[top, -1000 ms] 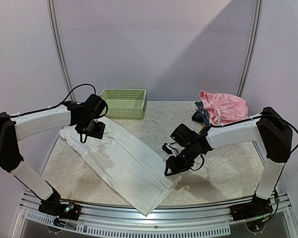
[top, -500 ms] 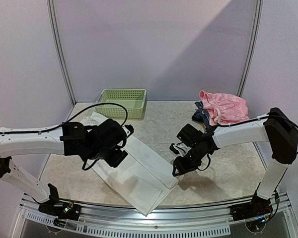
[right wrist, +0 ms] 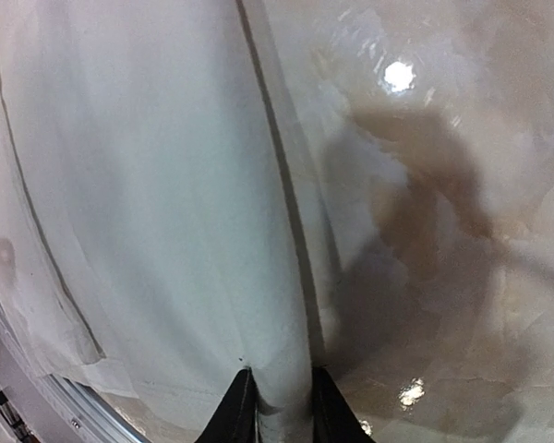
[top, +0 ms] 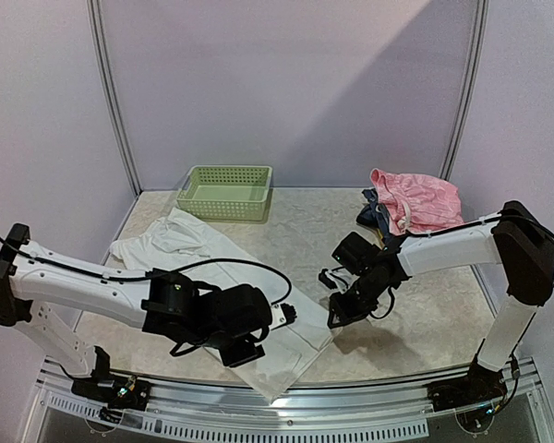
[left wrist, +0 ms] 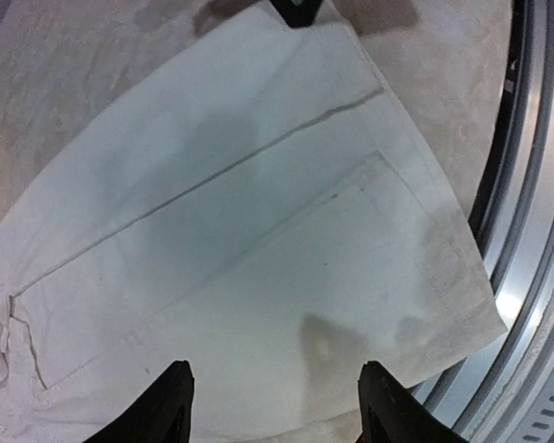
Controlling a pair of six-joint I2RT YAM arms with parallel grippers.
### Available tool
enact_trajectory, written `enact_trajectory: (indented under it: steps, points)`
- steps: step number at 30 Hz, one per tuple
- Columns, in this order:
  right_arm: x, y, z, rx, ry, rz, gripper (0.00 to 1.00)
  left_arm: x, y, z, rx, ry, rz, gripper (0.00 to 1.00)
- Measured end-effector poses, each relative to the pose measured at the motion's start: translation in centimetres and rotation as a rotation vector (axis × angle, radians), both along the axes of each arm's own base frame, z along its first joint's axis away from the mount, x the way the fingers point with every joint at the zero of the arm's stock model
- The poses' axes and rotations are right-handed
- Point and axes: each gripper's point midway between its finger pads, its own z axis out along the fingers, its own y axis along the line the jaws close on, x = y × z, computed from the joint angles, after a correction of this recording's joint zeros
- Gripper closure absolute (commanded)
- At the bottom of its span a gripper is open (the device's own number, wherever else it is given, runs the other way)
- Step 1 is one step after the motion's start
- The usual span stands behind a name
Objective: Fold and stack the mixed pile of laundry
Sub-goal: Pick up the rectangle-folded T-shirt from the center of the board.
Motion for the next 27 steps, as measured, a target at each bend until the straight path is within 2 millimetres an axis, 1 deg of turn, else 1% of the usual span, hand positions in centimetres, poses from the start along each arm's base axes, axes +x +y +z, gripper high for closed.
enact_trajectory:
  steps: [2,4,10,16,21,27]
  points:
    - [-0.1,-0.1,-0.1,-0.002,0.003,0.000,0.89,-1.0,-0.3,-1.3,0.032,0.028,-0.036,0.39]
    - [-0.1,-0.1,-0.1,-0.001,0.004,0.000,0.91,-2.1,-0.6,-2.2,0.053,0.051,-0.073,0.40]
    - [-0.1,-0.1,-0.2,0.001,0.003,0.000,0.91,-4.6,-1.2,-3.2,0.050,0.090,-0.161,0.43]
    - [0.0,-0.2,-0.3,0.002,0.003,-0.002,0.90,-7.2,-1.2,-5.0,0.057,0.126,-0.273,0.44]
    - [0.1,-0.2,-0.3,0.003,0.002,-0.004,0.90,-8.1,-1.0,-6.6,0.076,0.147,-0.314,0.45]
    - [0.1,-0.2,-0.3,0.004,0.001,-0.004,0.90,-8.7,-1.8,-7.2,0.070,0.148,-0.357,0.46]
